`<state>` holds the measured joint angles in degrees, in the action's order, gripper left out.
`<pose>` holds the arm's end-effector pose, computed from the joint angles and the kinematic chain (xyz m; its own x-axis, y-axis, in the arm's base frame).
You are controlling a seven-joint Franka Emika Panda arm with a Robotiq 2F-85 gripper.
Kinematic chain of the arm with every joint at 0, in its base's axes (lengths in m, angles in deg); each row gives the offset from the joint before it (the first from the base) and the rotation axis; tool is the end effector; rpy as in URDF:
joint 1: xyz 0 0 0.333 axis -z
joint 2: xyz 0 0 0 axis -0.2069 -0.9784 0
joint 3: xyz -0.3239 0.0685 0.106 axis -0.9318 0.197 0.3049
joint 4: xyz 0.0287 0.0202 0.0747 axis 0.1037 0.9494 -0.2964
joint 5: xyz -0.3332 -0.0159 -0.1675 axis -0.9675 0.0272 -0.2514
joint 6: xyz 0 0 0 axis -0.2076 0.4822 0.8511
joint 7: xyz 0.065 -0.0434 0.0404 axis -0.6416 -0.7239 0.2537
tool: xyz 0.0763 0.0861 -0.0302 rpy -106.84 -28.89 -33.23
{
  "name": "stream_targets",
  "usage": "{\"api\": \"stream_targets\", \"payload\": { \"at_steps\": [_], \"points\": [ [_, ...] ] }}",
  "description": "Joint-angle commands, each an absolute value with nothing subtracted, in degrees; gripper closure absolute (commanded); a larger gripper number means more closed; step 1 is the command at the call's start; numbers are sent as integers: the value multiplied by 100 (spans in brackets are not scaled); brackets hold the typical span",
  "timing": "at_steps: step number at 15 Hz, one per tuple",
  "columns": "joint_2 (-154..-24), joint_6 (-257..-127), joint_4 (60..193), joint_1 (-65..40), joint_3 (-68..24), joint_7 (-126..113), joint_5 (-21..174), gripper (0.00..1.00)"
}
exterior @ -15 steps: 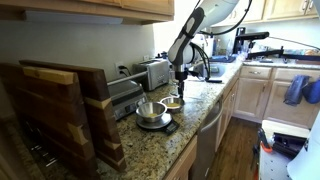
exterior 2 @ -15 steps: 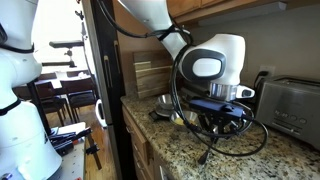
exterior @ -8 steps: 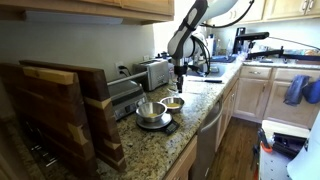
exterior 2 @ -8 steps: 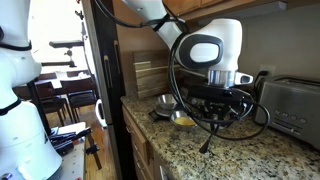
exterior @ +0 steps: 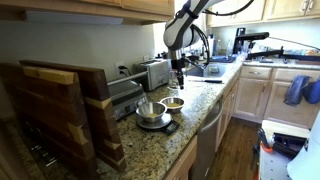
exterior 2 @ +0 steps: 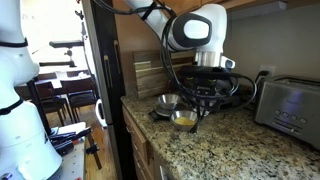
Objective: Pick up the spoon from the countertop, scoop some powder from the bowl and put the scooped powder in the other bowl
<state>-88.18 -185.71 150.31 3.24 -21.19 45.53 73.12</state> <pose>0.5486 -0.1840 0.3357 0.8324 0.5407 -0.1214 0.5456 -0.8380 0.0093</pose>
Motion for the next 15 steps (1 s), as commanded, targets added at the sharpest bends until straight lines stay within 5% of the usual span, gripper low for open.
{"api": "stream_targets", "payload": {
  "at_steps": [1, 12, 15],
  "points": [
    [-8304, -18169, 15449, 25, -2208, 4593, 6821, 95],
    [-8594, -18118, 15250, -157, -2191, 4566, 6594, 88],
    [-8555, -18016, 15212, -235, -2212, 4423, 6367, 96]
  ]
}}
